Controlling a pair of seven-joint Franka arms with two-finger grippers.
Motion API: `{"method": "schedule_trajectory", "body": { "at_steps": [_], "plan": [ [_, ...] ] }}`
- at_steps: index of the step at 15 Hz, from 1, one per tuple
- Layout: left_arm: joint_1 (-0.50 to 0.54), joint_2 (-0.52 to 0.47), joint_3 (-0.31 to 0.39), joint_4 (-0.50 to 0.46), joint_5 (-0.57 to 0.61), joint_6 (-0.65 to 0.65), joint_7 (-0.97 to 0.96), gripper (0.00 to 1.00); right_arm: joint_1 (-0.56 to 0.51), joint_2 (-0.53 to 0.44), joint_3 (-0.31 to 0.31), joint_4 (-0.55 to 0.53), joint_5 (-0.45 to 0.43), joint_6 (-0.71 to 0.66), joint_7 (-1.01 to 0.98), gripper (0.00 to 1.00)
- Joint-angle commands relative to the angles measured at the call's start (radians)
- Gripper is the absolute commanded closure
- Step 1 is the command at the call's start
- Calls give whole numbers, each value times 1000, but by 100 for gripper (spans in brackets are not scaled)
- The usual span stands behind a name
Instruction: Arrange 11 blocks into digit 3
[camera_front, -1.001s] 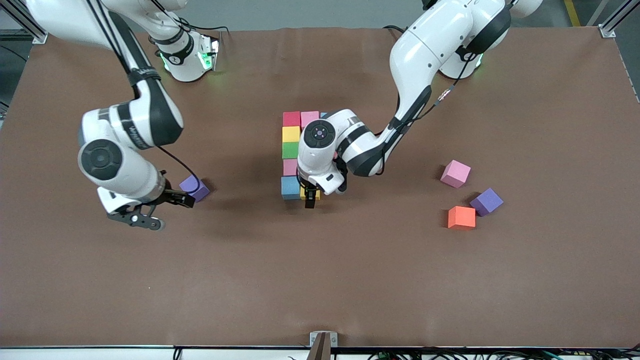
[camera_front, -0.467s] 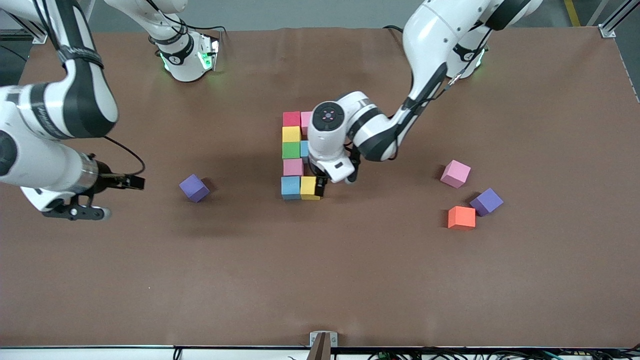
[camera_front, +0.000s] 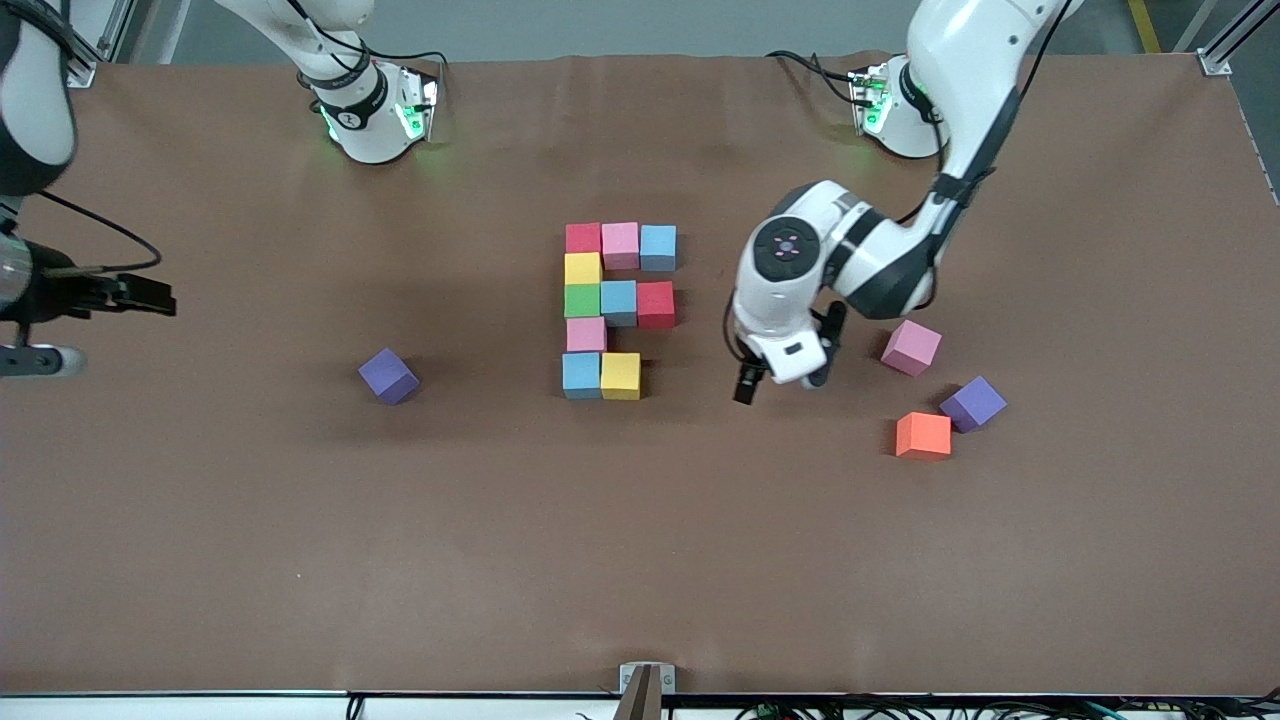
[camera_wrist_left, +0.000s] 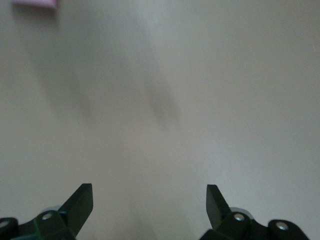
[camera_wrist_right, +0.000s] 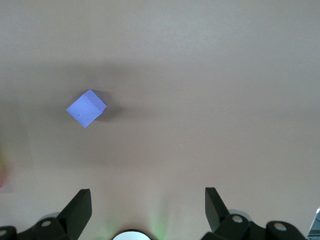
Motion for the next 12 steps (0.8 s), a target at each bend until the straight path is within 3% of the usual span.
{"method": "schedule_trajectory", "body": {
  "at_steps": [1,7,12],
  "plan": [
    [114,-72,-9,-86,-10,24,84,0,-7,6,15,56,-4,-17,-8,0],
    [298,-51,-8,-89,-1,83,208,0,-11,29,15,145,-2,-19,-9,0],
    [399,-20,-6,-112,2,108,295,0,-21,29,18,155,8,-16,-6,0]
  ]
}}
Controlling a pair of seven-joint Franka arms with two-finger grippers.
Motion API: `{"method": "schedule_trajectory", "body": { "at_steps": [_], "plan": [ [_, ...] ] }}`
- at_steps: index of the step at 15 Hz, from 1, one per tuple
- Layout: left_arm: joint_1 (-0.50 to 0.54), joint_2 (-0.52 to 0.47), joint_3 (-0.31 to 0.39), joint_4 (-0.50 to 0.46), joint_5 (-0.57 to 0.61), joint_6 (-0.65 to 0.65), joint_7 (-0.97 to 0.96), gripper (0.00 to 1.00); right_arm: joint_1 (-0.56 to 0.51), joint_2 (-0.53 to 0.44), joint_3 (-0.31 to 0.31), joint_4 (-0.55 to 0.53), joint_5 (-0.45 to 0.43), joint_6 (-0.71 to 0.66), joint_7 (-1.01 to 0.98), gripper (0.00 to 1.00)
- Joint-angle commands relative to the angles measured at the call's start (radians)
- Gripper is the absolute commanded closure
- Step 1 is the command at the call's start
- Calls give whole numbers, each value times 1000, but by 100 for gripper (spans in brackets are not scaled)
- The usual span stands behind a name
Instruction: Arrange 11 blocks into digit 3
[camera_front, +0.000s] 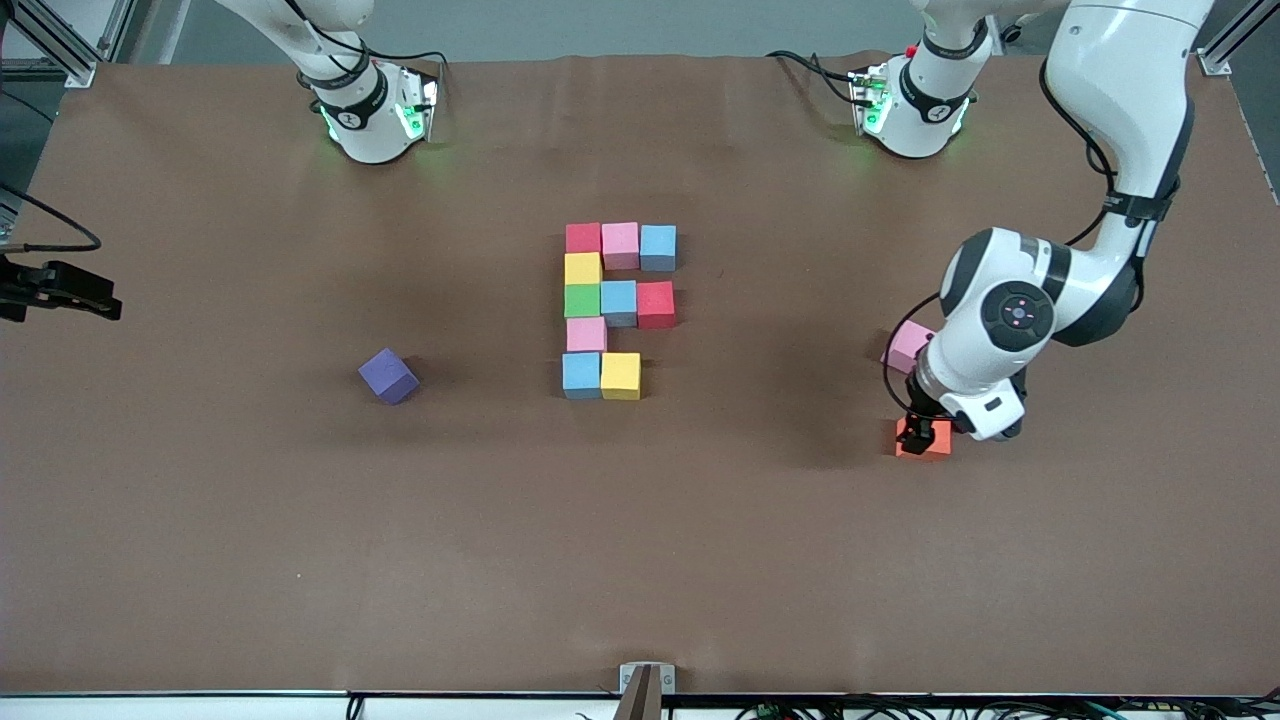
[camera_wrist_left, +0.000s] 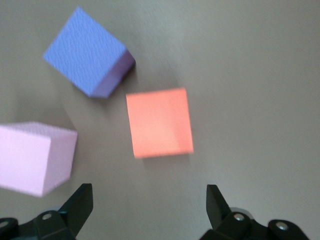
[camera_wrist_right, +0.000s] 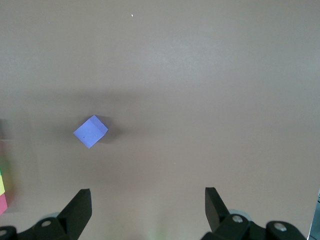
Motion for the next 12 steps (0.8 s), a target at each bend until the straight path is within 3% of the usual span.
{"method": "schedule_trajectory", "body": {
  "at_steps": [1,12],
  "plan": [
    [52,9,-9,-19,2,26,50,0,-11,10,15,19,14,-16,-1,0],
    [77,130,-4,50,5,97,41,0,-12,8,16,17,15,-62,6,0]
  ]
}}
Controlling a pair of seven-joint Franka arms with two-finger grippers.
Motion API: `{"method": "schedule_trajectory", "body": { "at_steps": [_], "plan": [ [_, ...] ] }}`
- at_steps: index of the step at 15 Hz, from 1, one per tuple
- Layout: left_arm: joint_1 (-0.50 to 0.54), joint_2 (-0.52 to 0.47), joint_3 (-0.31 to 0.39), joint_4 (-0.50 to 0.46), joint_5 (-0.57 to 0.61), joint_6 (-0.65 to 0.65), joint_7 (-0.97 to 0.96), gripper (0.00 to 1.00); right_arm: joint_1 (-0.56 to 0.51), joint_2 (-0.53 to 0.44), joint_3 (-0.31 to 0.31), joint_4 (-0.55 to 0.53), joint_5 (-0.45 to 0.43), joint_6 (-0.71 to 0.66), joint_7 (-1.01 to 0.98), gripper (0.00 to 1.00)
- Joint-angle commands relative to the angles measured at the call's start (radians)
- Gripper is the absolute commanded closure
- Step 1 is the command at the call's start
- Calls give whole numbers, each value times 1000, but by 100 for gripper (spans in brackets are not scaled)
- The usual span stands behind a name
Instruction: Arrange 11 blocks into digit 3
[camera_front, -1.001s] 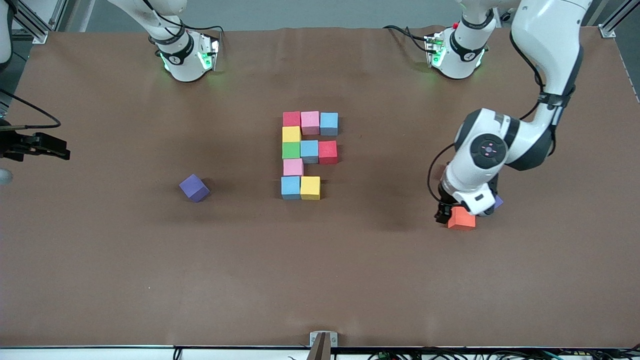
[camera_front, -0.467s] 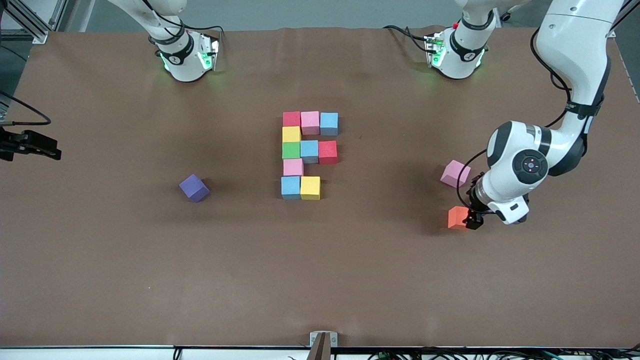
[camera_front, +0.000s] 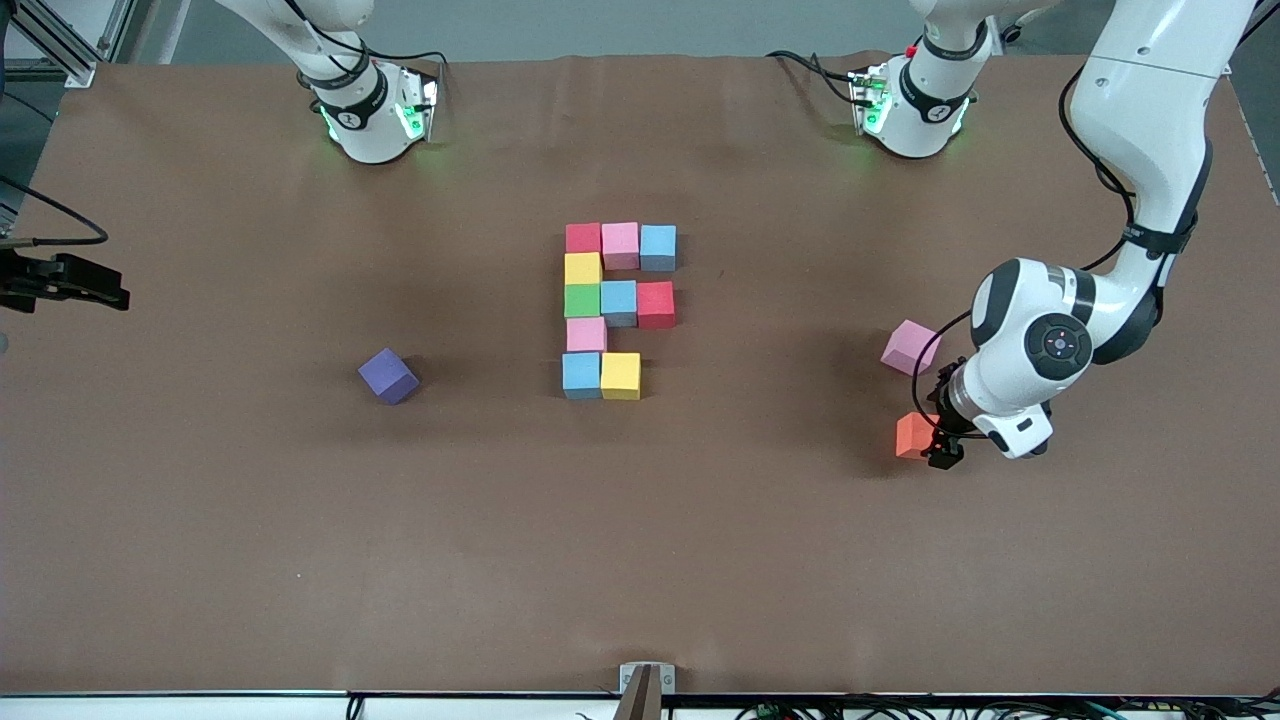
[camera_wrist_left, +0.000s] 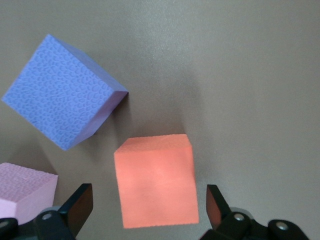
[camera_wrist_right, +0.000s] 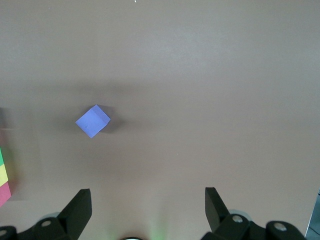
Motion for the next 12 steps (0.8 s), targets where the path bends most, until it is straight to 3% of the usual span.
{"method": "schedule_trajectory", "body": {
  "at_steps": [1,8,10,12],
  "plan": [
    [3,26,-4,30,5,2,-7,0,-12,7,8,15,13,-19,5,0],
    [3,55,2,30,7,21,2,3,-14,7,8,15,12,-13,2,0],
    [3,55,2,30,16,21,-2,37,-12,5,6,15,4,-12,-2,0],
    [-3,58,2,30,20,21,-7,62,-12,5,6,16,7,-12,-1,0]
  ]
}}
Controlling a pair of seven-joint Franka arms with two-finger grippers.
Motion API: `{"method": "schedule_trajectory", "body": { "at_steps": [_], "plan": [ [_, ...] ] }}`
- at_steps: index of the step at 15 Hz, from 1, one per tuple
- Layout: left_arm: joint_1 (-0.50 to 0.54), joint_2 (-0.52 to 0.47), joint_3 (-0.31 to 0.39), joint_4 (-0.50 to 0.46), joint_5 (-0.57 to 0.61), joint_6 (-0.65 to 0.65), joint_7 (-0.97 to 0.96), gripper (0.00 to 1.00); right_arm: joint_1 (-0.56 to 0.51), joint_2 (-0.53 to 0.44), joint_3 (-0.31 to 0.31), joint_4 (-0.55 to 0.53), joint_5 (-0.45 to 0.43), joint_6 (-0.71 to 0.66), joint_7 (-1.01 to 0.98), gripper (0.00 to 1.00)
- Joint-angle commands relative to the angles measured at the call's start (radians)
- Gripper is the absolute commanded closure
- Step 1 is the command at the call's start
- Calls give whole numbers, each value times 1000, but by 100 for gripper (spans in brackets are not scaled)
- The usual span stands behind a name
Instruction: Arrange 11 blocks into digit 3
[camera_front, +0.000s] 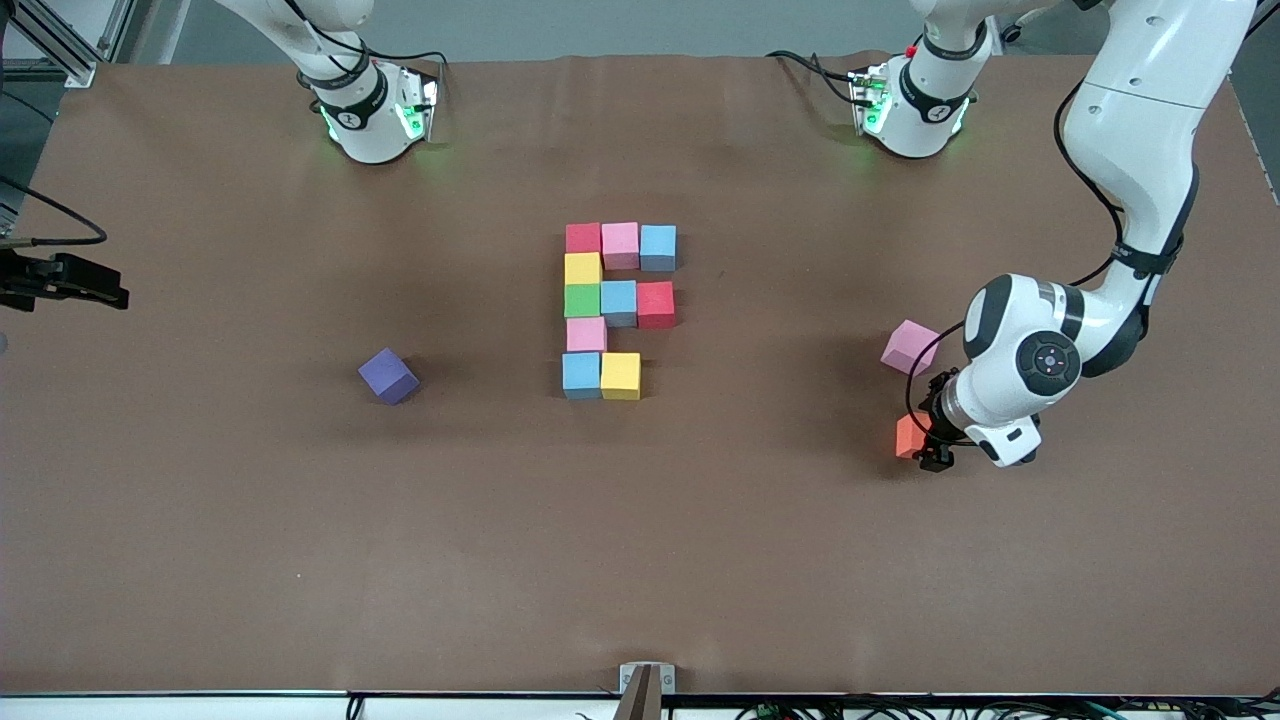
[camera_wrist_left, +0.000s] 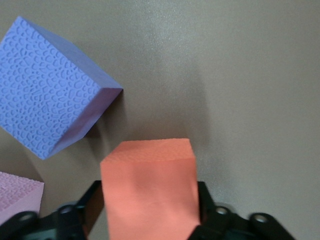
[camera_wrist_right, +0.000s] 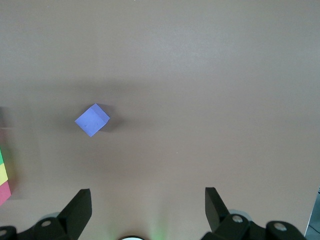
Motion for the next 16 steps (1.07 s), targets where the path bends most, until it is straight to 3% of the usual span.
{"method": "schedule_trajectory", "body": {
  "at_steps": [1,7,16],
  "plan": [
    [-12,12,-1,15,19,4,-12,68,-12,3,8,16,10,-6,2,0],
    [-126,52,-4,104,17,-46,-229,70,-12,3,8,16,10,-6,4,0],
    [-426,178,-1,304,15,-135,-651,70,-2,5,12,16,9,-10,1,0]
  ]
}}
